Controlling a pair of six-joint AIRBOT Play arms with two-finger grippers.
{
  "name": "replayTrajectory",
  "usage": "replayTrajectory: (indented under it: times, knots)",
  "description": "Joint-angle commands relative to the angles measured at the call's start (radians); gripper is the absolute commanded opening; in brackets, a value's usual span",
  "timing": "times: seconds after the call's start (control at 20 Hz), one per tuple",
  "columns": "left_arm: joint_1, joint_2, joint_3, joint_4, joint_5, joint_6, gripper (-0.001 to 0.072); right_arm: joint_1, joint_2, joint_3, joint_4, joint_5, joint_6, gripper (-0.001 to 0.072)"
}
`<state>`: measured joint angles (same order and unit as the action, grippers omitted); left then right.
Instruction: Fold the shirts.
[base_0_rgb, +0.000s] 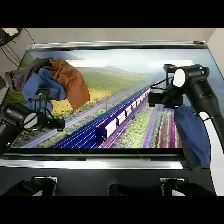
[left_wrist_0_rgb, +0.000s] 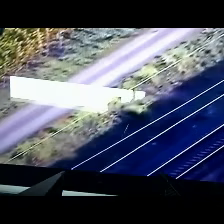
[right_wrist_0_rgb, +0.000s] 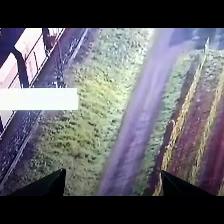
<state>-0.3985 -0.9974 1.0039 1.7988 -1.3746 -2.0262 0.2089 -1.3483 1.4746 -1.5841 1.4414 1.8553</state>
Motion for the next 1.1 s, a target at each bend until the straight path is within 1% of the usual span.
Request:
replayTrajectory:
  times: [0.0,0.1,0.15,0.2,0.25,0.3,0.35,0.4,0.45,0.55,0.6,0.65,0.7,0.8,0.85,0.95,1.05]
  knots:
    - [-0.001,0.000,0.000,-0.001,0.154,0.001,0.0710,0.000,-0.001,0.001,-0.014,-0.116,0.000,0.0693]
    - [0.000,0.001,0.000,0.000,0.293,-0.005,0.0711,0.000,-0.001,0.001,-0.025,-0.183,0.000,0.0693]
    - [0.012,-0.005,0.008,0.003,0.393,-0.006,0.0711,0.000,-0.001,0.001,-0.023,-0.208,-0.001,0.0692]
    - [0.038,-0.027,0.040,-0.001,0.448,-0.024,0.0711,0.000,-0.001,0.001,-0.023,-0.230,-0.010,0.0692]
    - [0.085,-0.080,0.109,-0.012,0.461,-0.023,0.0714,0.000,-0.001,0.001,-0.024,-0.249,-0.022,0.0692]
    - [0.146,-0.151,0.201,-0.032,0.452,0.008,0.0720,0.000,-0.001,0.001,-0.024,-0.251,-0.043,0.0693]
    - [0.229,-0.245,0.329,-0.080,0.427,0.060,0.0720,0.000,-0.001,0.001,-0.024,-0.247,-0.066,0.0693]
    - [0.315,-0.345,0.472,-0.132,0.381,0.086,0.0720,0.000,-0.001,0.001,-0.023,-0.235,-0.075,0.0692]
    - [0.412,-0.460,0.639,-0.186,0.306,0.089,0.0720,0.000,-0.001,0.001,-0.023,-0.210,-0.076,0.0692]
    - [0.589,-0.674,0.936,-0.271,0.102,0.075,0.0720,0.000,-0.002,0.001,-0.021,-0.158,-0.076,0.0691]
    - [0.662,-0.761,1.044,-0.305,-0.004,0.037,0.0720,0.000,-0.002,0.001,-0.014,-0.147,-0.076,0.0691]
    - [0.726,-0.826,1.103,-0.348,-0.076,0.008,0.0720,0.000,-0.002,0.001,0.001,-0.146,-0.076,0.0691]
    - [0.783,-0.858,1.094,-0.420,-0.091,0.002,0.0720,0.000,-0.002,0.001,0.015,-0.151,-0.076,0.0690]
    - [0.847,-0.868,0.988,-0.525,-0.016,0.008,0.0720,0.000,-0.002,0.001,0.045,-0.167,-0.076,0.0690]
    - [0.855,-0.871,0.949,-0.535,0.025,0.026,0.0720,0.000,-0.002,0.001,0.060,-0.170,-0.076,0.0690]
    - [0.844,-0.883,0.892,-0.549,0.122,0.084,0.0720,0.000,-0.002,0.001,0.084,-0.171,-0.075,0.0690]
    - [0.820,-0.914,0.876,-0.610,0.179,0.171,0.0720,0.000,-0.002,0.001,0.109,-0.175,-0.076,0.0690]
